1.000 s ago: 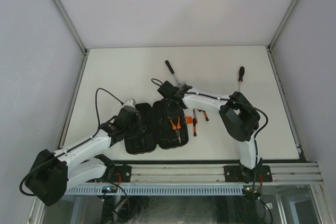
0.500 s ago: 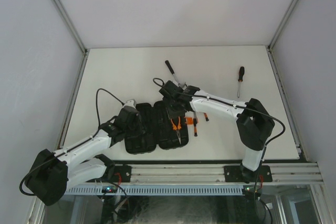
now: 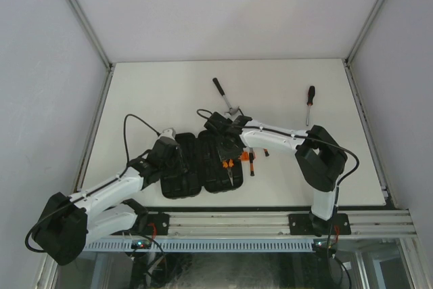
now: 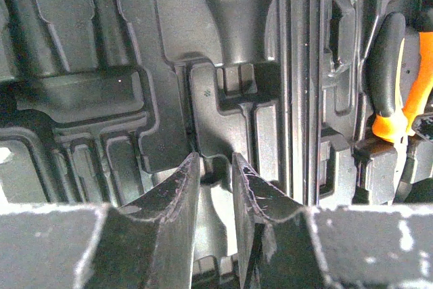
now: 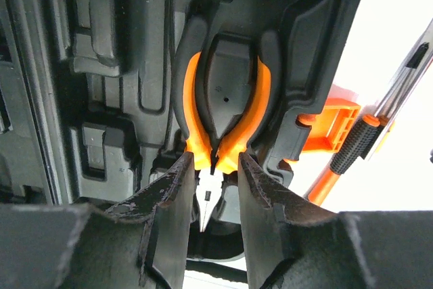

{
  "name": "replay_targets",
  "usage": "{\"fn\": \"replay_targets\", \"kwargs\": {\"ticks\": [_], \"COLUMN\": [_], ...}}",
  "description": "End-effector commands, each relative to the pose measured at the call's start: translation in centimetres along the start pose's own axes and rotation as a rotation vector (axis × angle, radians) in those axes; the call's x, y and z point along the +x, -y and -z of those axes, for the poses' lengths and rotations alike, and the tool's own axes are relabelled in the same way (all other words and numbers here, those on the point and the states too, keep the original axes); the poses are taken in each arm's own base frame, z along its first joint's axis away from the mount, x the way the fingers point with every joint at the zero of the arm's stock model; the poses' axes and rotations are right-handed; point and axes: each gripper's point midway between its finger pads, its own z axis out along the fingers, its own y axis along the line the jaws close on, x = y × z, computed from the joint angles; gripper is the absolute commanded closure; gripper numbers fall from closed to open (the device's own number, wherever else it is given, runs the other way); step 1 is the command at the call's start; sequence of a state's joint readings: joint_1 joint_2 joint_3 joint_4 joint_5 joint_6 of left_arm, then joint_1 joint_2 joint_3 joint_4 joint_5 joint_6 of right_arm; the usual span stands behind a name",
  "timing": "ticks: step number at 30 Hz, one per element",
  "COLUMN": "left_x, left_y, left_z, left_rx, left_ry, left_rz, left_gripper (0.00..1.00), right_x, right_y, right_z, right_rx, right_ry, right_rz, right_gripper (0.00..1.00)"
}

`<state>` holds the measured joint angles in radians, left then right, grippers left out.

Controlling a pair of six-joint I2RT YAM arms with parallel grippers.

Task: Sort the tools into containers
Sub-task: Place the pliers in the storage box.

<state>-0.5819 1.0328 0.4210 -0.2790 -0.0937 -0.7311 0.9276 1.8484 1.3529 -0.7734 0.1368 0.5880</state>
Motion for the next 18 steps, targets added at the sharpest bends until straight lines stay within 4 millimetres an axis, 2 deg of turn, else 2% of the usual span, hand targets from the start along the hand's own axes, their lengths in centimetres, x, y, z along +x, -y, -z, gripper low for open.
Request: {"fn": "replay_targets", "kwargs": {"ticks": [1,10,18], "left_x": [1.5,1.1,-1.8], "left_y": [-1.8,-1.5,0.0], "left_z": [0.1,0.4,2.3], "left_rx": [-0.065,-0.058,-0.032], "left_ry": [-0.051,-0.042,0.033], "left_rz": [-0.021,-0.026,-0.037], "left_gripper": [0.69,0.69,0.63], "right_x": [0.2,0.5,-2.3], "right_y": [-0.8,-0.7,-1.3], "right_z": [-0.4,-1.0,1.4], "right_rx": [-0.018,-0.005,-0.066], "right_ry": [-0.005,-0.019,0.098], "right_rz": [-0.004,0.006,-0.003], "right_gripper": [0.68,0.72,0.71]}}
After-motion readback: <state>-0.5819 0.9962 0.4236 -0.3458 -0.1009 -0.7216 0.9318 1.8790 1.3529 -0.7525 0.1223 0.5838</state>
